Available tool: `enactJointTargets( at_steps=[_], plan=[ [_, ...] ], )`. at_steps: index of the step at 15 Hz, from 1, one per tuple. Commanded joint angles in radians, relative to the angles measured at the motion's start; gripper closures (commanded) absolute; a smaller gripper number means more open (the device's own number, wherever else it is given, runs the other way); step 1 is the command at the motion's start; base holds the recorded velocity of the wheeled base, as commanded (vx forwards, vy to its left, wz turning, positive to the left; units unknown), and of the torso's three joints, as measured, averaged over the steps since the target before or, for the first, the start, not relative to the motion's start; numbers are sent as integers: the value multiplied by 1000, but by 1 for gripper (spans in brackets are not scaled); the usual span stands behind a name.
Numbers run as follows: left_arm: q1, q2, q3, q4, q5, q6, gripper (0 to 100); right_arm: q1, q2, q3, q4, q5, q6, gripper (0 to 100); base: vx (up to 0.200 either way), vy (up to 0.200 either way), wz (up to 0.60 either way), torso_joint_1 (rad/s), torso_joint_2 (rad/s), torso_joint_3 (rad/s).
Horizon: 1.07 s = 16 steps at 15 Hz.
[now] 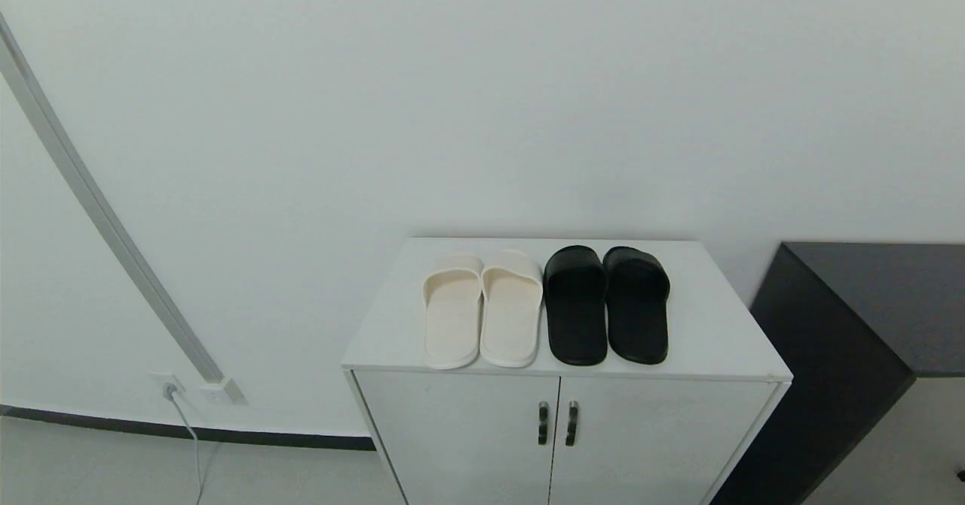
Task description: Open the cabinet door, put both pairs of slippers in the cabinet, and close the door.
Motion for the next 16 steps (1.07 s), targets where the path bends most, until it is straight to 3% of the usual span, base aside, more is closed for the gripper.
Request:
enactJointTargets(
  at_steps=[1,9,11,12,13,16],
  plan=[
    [0,0,0,0,0,-1,100,1,1,0,1,2,-4,0,0,0,0,0,0,0],
    [0,0,0,0,2,-1,100,1,1,-6,-10,5,-4,0,0,0,0,0,0,0],
    [0,0,2,0,2,-1,100,27,135,-283,19,20,134,0,0,0,0,0,0,0],
    [0,0,2,0,5,0,100,38,205,-346,116,60,136,0,0,0,0,0,0,0],
    [0,0,2,0,5,0,100,35,248,-299,163,100,22,0,0,0,0,0,0,0],
    [0,0,0,0,0,2,100,43,422,-279,91,214,2,0,0,0,0,0,0,0]
  ],
)
